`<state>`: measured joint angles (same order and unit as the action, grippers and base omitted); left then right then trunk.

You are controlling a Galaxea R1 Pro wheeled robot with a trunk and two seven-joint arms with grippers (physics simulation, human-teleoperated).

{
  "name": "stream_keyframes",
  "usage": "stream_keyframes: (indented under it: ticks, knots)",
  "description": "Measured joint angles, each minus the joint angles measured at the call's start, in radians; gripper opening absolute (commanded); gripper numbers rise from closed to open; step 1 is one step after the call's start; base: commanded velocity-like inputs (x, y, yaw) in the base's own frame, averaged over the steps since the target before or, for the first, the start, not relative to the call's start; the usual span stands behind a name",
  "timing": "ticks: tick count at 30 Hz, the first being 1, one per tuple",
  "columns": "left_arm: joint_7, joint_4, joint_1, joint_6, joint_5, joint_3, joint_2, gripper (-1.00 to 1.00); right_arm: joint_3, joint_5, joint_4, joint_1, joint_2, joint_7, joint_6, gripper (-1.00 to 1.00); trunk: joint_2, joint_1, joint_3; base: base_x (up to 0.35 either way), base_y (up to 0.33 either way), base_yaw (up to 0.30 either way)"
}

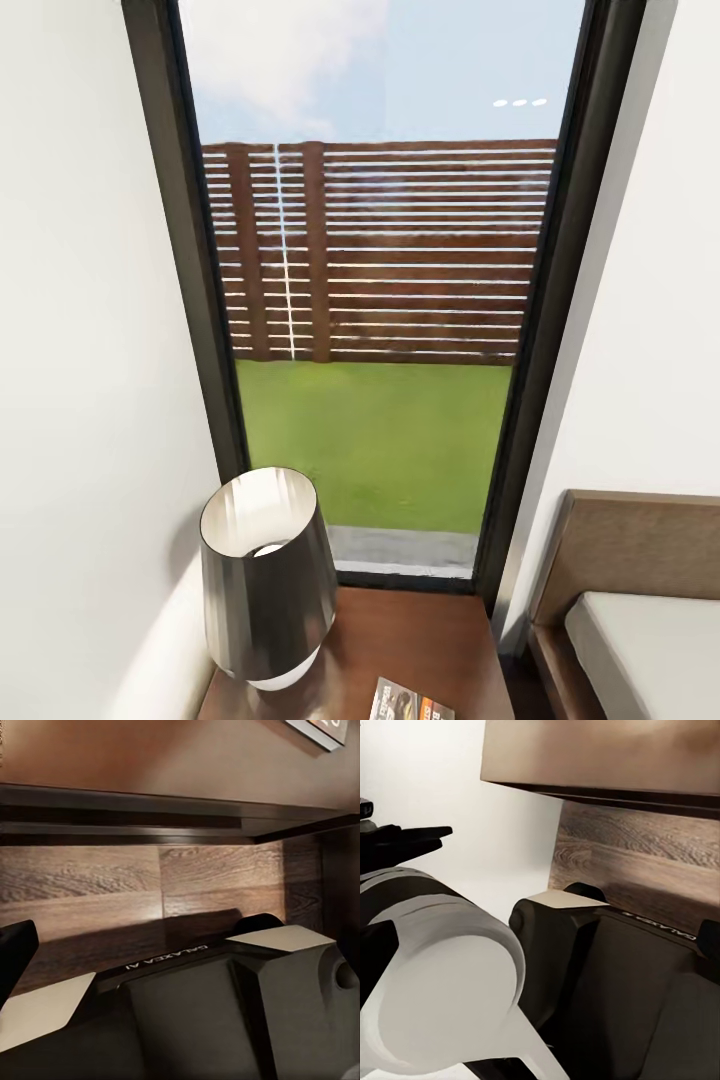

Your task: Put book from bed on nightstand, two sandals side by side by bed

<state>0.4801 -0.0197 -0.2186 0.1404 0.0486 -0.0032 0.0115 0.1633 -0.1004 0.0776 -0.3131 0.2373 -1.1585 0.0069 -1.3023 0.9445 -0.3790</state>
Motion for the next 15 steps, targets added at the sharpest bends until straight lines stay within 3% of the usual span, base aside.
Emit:
stream_keyframes:
  ticks: [15]
  knots:
    - [0.0,0.0,0.0,0.001,0.001,0.0,0.001,1.0,0.0,0.0,0.0,0.0,-0.005,0.0,0.0,1.0,0.0,0.0,0.0,0.0,0.0,0.0]
